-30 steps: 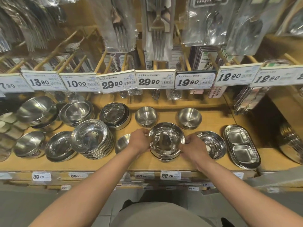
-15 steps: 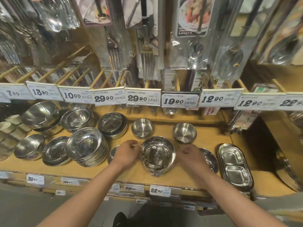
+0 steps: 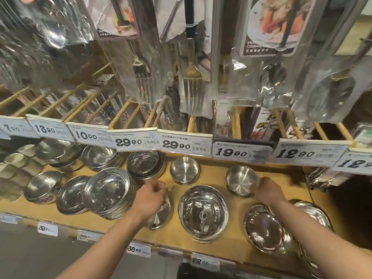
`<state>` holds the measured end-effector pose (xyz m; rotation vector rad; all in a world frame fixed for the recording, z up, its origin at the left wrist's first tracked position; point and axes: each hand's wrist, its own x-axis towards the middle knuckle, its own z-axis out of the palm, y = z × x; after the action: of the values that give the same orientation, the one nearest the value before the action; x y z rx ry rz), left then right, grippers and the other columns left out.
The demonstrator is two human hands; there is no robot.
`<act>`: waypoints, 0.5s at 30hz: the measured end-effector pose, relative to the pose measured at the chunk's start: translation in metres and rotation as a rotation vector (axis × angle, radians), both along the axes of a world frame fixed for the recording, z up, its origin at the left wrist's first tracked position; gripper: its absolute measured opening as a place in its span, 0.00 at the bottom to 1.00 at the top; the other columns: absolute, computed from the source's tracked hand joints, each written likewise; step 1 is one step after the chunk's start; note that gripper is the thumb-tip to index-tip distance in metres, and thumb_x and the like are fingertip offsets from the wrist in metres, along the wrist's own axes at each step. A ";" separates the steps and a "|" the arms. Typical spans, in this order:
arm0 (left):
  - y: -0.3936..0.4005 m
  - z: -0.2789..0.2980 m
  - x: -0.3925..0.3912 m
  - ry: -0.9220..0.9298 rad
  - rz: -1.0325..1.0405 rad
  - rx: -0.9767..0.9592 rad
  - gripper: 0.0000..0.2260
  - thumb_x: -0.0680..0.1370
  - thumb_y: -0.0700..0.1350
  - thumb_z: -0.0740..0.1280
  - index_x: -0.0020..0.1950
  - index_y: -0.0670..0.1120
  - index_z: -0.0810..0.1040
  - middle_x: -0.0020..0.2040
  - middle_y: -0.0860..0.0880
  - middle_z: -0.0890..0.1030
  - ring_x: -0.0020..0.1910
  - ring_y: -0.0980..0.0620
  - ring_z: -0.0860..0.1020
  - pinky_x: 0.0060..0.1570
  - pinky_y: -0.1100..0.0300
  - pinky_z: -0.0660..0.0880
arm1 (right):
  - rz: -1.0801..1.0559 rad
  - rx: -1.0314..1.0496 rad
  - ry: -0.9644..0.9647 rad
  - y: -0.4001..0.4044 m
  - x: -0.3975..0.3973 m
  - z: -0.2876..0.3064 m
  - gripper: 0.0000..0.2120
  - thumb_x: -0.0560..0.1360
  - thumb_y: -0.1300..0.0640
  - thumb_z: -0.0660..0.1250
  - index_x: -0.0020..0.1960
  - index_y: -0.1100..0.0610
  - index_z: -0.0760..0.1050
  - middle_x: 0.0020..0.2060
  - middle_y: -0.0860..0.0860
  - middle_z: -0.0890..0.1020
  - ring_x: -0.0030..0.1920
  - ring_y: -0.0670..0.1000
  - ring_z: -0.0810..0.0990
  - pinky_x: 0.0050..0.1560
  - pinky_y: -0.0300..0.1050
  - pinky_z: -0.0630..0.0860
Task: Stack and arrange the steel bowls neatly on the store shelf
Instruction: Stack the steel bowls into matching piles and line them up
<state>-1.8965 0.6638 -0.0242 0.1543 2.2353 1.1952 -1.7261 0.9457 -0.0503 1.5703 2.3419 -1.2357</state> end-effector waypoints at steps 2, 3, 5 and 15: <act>0.010 -0.009 -0.012 0.039 -0.047 -0.056 0.04 0.82 0.39 0.65 0.50 0.46 0.79 0.43 0.46 0.83 0.41 0.47 0.80 0.51 0.46 0.81 | 0.057 -0.019 -0.047 0.001 -0.005 -0.007 0.11 0.76 0.56 0.68 0.55 0.61 0.76 0.53 0.60 0.83 0.46 0.57 0.78 0.45 0.44 0.70; 0.016 -0.014 -0.020 0.079 -0.078 -0.102 0.06 0.81 0.41 0.65 0.46 0.50 0.78 0.43 0.48 0.84 0.41 0.48 0.80 0.49 0.50 0.80 | 0.059 -0.030 -0.046 0.001 -0.007 -0.010 0.13 0.76 0.55 0.68 0.58 0.61 0.76 0.52 0.59 0.83 0.45 0.56 0.79 0.43 0.42 0.70; 0.030 -0.020 -0.034 0.136 -0.116 -0.203 0.10 0.81 0.46 0.66 0.40 0.52 0.77 0.40 0.52 0.82 0.41 0.49 0.80 0.42 0.57 0.75 | 0.019 -0.070 -0.001 0.002 -0.010 -0.011 0.13 0.76 0.58 0.68 0.59 0.59 0.75 0.49 0.55 0.83 0.39 0.51 0.81 0.37 0.39 0.74; 0.082 -0.064 -0.071 0.191 -0.205 -0.395 0.11 0.82 0.44 0.62 0.60 0.42 0.79 0.61 0.42 0.82 0.58 0.41 0.80 0.58 0.51 0.78 | -0.326 -0.398 0.385 0.007 0.002 0.002 0.09 0.77 0.67 0.69 0.56 0.59 0.79 0.50 0.56 0.86 0.49 0.57 0.85 0.41 0.47 0.85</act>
<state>-1.9671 0.7461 -0.0884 0.3403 2.5022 0.6382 -1.7244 0.9530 -0.0484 1.7318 1.8772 -2.0877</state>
